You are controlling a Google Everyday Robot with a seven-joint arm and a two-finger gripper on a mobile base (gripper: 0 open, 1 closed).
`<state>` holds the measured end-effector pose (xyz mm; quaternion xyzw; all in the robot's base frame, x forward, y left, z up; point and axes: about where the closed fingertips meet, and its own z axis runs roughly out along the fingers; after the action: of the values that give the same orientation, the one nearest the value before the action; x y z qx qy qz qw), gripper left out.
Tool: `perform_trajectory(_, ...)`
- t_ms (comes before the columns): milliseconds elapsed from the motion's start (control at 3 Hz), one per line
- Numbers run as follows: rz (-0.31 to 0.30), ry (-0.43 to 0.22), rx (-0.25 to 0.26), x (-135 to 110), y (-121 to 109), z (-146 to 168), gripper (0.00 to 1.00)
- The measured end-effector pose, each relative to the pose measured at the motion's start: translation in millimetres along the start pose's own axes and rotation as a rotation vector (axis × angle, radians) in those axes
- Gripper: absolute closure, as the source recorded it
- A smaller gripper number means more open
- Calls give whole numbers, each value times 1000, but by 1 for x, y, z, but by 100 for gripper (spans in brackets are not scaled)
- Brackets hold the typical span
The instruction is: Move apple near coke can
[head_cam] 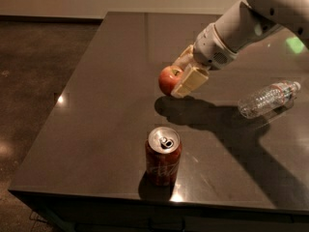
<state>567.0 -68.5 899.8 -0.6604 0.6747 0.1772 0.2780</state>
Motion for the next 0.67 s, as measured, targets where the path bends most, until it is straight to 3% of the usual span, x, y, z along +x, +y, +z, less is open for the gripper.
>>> perform_trajectory(667, -168, 16, -51, 24, 55, -16, 100)
